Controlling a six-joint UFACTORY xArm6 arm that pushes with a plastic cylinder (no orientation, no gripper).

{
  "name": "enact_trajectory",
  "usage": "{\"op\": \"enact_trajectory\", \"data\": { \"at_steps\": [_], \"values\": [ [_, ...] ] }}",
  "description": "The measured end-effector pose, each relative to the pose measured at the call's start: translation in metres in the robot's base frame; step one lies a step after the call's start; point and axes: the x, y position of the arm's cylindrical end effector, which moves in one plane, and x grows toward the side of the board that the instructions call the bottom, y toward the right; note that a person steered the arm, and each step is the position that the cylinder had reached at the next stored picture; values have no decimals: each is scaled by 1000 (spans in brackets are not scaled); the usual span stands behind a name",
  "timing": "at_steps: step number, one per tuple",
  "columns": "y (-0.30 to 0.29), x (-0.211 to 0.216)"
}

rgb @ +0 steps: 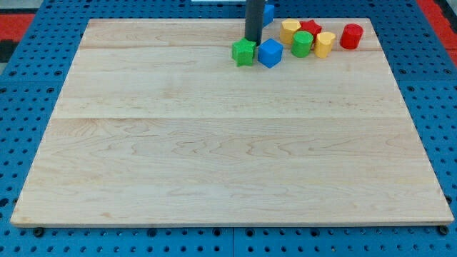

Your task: Move the blue triangle right a bit

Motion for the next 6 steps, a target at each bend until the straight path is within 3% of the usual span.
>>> {"op": "enact_trajectory", "data": {
  "at_steps": [4,6],
  "values": [
    [11,-72],
    [66,-74]
  ]
}}
